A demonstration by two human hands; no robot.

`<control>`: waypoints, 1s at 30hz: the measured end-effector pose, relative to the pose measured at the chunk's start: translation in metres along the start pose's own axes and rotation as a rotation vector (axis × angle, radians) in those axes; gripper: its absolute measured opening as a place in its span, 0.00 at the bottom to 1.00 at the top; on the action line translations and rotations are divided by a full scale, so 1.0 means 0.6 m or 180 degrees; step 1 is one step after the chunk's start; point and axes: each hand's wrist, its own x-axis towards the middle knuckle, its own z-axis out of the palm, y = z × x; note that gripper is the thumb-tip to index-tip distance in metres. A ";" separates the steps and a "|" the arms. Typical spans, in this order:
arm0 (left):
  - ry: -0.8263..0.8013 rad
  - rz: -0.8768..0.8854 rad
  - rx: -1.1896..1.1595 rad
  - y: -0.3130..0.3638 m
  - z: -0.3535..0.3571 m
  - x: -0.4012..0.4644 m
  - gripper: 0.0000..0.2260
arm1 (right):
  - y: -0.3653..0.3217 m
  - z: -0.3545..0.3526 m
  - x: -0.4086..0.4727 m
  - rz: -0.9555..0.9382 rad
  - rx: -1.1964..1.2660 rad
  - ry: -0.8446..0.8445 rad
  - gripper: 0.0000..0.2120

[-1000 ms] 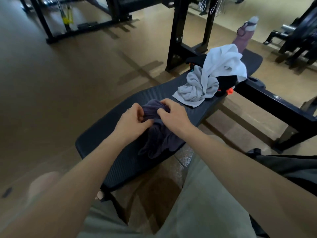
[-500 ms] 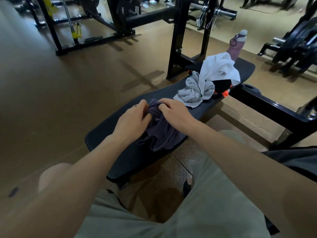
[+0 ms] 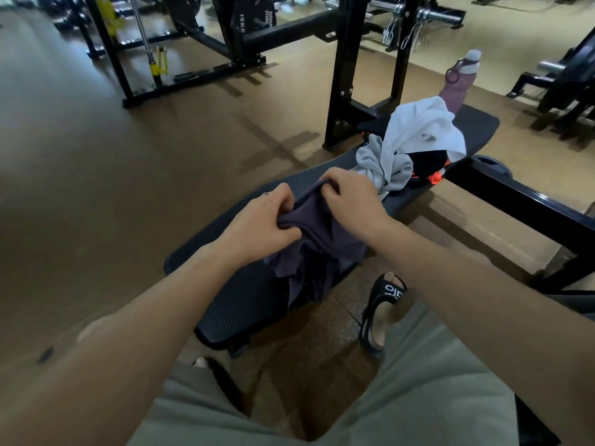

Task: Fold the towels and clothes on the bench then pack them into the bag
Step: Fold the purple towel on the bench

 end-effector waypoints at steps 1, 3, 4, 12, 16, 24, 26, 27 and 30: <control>-0.0084 -0.0012 -0.0042 0.003 0.002 0.003 0.17 | -0.003 -0.001 0.002 0.0060 0.0197 -0.0055 0.09; -0.0182 -0.0128 -0.0280 0.008 0.007 0.009 0.23 | -0.006 -0.003 0.004 0.0101 0.0367 -0.0149 0.08; -0.0177 -0.0180 -0.0411 0.011 0.011 0.012 0.24 | -0.006 -0.005 0.005 0.0071 0.0356 -0.0174 0.08; 0.0149 -0.0064 0.0373 0.016 -0.024 0.028 0.08 | 0.034 -0.056 0.013 -0.0546 -0.0476 -0.0219 0.08; -0.0100 0.0011 0.1099 0.025 -0.051 0.034 0.05 | 0.047 -0.083 0.024 -0.0610 -0.0648 -0.0125 0.11; -0.0198 -0.0266 0.0542 0.015 -0.060 0.024 0.17 | 0.054 -0.100 0.017 -0.0314 -0.1094 -0.0288 0.08; -0.0068 -0.0233 0.0343 0.012 -0.057 0.029 0.17 | 0.046 -0.085 0.013 -0.0320 -0.0873 -0.0609 0.09; -0.0007 -0.0188 0.0283 0.012 -0.056 0.034 0.15 | 0.036 -0.074 0.008 -0.0327 -0.0538 -0.0785 0.11; 0.0042 0.0042 0.0265 0.022 -0.054 0.052 0.11 | 0.001 -0.032 -0.003 -0.0327 0.0427 -0.1014 0.14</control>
